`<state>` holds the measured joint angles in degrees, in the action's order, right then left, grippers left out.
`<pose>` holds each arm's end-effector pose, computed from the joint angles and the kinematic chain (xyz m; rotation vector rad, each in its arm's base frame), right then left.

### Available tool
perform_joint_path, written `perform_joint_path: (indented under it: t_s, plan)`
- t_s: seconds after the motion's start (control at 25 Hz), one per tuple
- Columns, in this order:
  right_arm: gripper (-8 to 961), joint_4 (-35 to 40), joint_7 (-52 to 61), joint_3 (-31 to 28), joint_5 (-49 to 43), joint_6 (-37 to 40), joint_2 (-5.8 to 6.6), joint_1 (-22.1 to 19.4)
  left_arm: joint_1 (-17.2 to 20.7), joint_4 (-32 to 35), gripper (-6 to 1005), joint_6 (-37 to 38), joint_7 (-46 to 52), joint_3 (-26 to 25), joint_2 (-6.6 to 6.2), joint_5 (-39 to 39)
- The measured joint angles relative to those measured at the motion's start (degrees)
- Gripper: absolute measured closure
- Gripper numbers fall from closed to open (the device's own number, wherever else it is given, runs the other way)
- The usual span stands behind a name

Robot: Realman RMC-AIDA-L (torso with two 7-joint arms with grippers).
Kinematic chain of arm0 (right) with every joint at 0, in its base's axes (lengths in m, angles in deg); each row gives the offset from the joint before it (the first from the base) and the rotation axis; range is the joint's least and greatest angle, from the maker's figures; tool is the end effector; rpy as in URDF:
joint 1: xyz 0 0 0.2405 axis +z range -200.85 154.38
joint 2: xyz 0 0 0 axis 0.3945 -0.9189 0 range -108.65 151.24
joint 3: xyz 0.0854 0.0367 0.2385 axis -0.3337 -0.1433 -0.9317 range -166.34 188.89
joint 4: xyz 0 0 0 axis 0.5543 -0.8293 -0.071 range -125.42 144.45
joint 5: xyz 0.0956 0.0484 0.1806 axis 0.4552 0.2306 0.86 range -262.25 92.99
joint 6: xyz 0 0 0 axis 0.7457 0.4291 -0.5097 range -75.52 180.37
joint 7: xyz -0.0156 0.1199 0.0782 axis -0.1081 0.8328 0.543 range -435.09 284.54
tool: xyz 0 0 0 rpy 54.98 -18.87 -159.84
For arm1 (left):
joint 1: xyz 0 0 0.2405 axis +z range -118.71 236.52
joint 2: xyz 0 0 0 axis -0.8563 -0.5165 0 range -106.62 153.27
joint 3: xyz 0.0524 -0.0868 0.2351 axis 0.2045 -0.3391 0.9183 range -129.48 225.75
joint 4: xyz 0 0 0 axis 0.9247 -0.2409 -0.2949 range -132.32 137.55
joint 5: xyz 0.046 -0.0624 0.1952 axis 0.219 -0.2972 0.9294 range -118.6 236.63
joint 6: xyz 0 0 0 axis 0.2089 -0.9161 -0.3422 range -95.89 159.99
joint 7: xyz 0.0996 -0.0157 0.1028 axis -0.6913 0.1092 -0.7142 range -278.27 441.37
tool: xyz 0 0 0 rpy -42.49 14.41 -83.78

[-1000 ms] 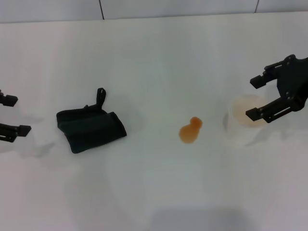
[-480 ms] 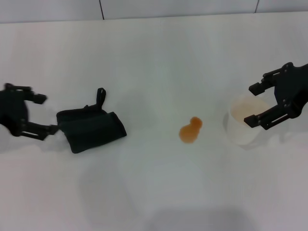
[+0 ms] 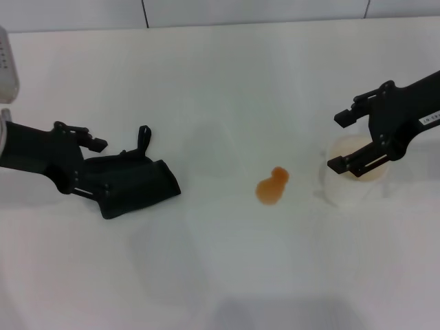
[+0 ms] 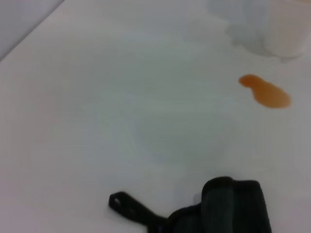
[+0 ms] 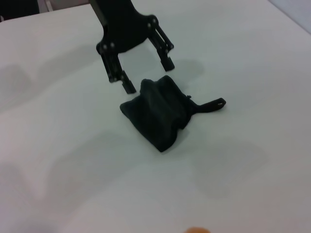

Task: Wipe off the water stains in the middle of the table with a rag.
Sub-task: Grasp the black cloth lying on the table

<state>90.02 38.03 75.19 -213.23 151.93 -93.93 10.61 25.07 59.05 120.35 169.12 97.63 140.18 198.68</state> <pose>0.1604 0.3491 0.0582 -2.9289 0.3086 -0.1087 -0.2639 0.3577 0.0352 -2.8666 -0.3390 0.1572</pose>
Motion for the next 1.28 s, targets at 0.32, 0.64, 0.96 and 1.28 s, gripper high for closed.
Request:
perform_joint_path:
  t_s: [0.32, 0.64, 0.96, 1.28]
  plan:
    - [110, -0.92, -0.06, -0.02, 0.56, -0.69, 0.00, 0.80, -0.54, -0.95, 129, -0.44, -0.58, 0.68, 0.79, 0.56]
    - [110, -1.96, -0.19, 0.58, 0.83, -1.64, 0.00, 1.32, -0.66, -0.98, 129, -1.19, -0.84, 0.90, 1.32, 0.56]
    - [110, -1.94, -0.63, 0.28, 1.47, -2.21, 0.06, 1.32, -0.56, -0.98, 132, -1.53, -0.69, 0.98, 1.76, 0.56]
    - [111, -2.10, -0.72, 0.41, 1.52, -1.91, 0.09, 1.31, -0.43, -0.98, 136, -1.56, -0.45, 1.63, 1.97, 0.53]
